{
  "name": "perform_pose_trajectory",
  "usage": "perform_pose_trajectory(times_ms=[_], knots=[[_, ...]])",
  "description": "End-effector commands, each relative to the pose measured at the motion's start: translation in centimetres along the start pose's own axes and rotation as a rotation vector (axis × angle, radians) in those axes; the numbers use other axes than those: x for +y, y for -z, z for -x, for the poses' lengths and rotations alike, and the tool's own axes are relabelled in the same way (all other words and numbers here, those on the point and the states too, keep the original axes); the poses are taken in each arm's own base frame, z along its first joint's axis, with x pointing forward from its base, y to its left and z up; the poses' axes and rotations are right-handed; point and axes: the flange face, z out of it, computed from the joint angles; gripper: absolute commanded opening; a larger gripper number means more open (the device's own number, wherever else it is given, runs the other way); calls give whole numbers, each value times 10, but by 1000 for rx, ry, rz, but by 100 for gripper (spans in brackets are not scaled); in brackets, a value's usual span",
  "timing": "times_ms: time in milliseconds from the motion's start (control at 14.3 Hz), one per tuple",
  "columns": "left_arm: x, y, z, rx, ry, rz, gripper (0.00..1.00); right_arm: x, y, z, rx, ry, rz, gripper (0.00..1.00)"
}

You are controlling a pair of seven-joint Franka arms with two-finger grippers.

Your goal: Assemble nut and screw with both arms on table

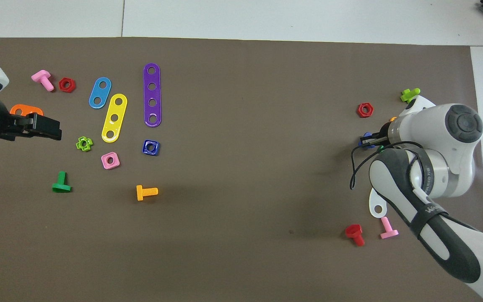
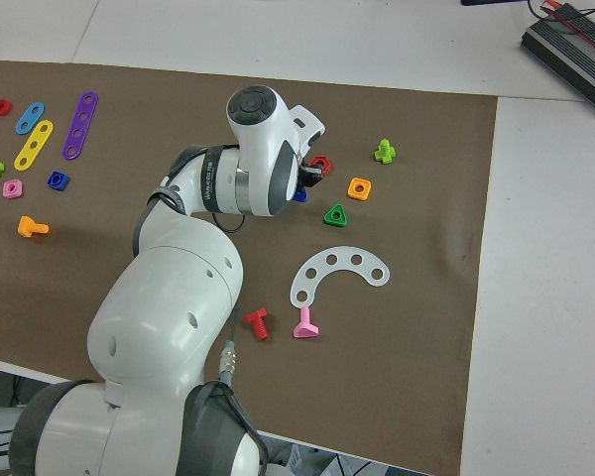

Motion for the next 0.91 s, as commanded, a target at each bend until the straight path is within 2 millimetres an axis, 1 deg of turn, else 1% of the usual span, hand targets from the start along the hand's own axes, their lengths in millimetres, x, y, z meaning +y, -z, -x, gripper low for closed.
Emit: perform_pose_trajectory(times_ms=[0,70,140,210,280,350,420,490,630,700,770,840], knots=[[-4,1,5,-7,1,-13,100,-83,38,-26,32,-79,-19,0],[-3,2,4,-4,-1,-11,100,-113,41,-30,46,-112,-24,0],[-4,3,5,-4,1,-11,100,-148,41,-34,54,-141,-30,0],[-4,3,5,-6,2,-11,100,-180,34,-37,57,-153,-21,0],[-4,4,5,-3,5,-12,100,-209,29,-39,65,-176,-19,0],[-4,5,6,-1,2,-12,100,-228,26,-39,67,-222,-24,0],[-3,5,7,-1,4,-12,100,-254,15,-33,52,-235,-25,0],[-4,5,7,-1,-5,-12,100,-275,2,-25,37,-231,-23,0],[-4,5,6,6,5,-12,100,-300,-22,-19,51,-248,-21,0],[-5,2,4,17,7,-12,100,-314,-38,-14,68,-255,-10,0],[-8,-1,5,26,9,-13,100,-316,-44,-16,92,-264,-6,0],[-9,-6,6,31,7,-13,100,-317,-44,-17,109,-264,-10,0]])
